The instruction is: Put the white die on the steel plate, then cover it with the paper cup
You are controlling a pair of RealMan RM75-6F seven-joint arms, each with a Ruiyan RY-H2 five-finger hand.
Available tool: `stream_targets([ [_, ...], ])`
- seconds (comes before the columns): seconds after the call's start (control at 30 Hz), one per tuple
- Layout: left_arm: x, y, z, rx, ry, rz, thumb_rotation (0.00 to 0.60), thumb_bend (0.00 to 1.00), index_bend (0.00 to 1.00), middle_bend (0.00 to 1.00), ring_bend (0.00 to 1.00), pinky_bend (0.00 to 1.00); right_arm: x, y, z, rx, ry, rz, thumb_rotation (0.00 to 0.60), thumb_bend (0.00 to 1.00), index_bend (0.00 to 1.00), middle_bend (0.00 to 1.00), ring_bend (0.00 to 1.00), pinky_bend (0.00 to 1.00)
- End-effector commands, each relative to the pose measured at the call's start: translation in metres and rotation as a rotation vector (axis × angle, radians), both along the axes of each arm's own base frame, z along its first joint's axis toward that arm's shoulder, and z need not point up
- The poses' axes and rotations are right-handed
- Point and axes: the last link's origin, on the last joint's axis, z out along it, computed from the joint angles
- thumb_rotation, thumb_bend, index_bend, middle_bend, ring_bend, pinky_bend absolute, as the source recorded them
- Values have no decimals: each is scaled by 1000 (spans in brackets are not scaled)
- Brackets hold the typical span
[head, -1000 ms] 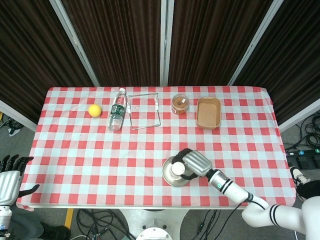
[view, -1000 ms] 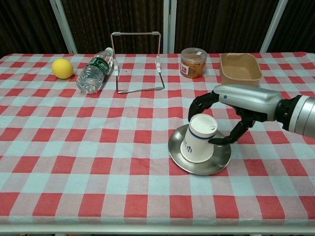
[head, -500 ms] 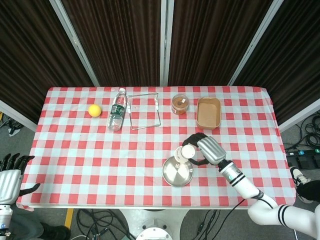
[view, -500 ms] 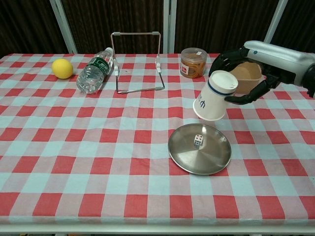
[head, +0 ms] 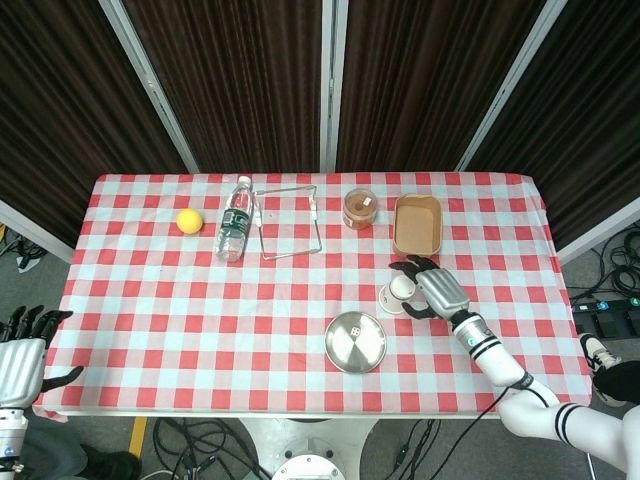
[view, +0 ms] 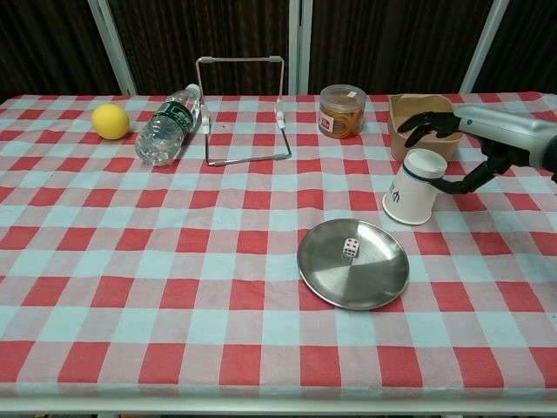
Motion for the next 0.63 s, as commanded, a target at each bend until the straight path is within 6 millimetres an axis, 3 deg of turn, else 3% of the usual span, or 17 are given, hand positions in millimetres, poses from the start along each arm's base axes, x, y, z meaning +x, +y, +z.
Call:
stream_targets([
  [0.03, 1, 1, 0, -1, -1, -8, 600, 7, 195, 196, 88, 0, -1, 12, 23, -76, -20, 28, 600, 303, 1, 96, 0, 62],
  [0.13, 2, 2, 2, 4, -1, -23, 600, 7, 195, 196, 88, 0, -9, 30, 52, -164, -20, 40, 600, 303, 0, 92, 0, 58],
  [0.27, 4, 2, 1, 12, 8, -52, 600, 7, 195, 196, 88, 0, -36, 75, 98, -311, 38, 1, 600, 302, 0, 128, 0, 58],
  [0.37, 7, 4, -2, 17, 27, -72, 600, 7, 196, 196, 88, 0, -57, 111, 121, -373, 74, -52, 600, 287, 3, 130, 0, 58],
  [0.53, 16, 9, -10, 9, 20, -106, 600, 8, 195, 196, 87, 0, -76, 159, 140, -427, 84, -136, 600, 224, 11, 131, 0, 58],
  [0.63, 19, 12, -12, 16, 26, -120, 600, 7, 195, 196, 88, 0, -81, 173, 144, -455, 80, -161, 600, 229, 17, 132, 0, 58],
])
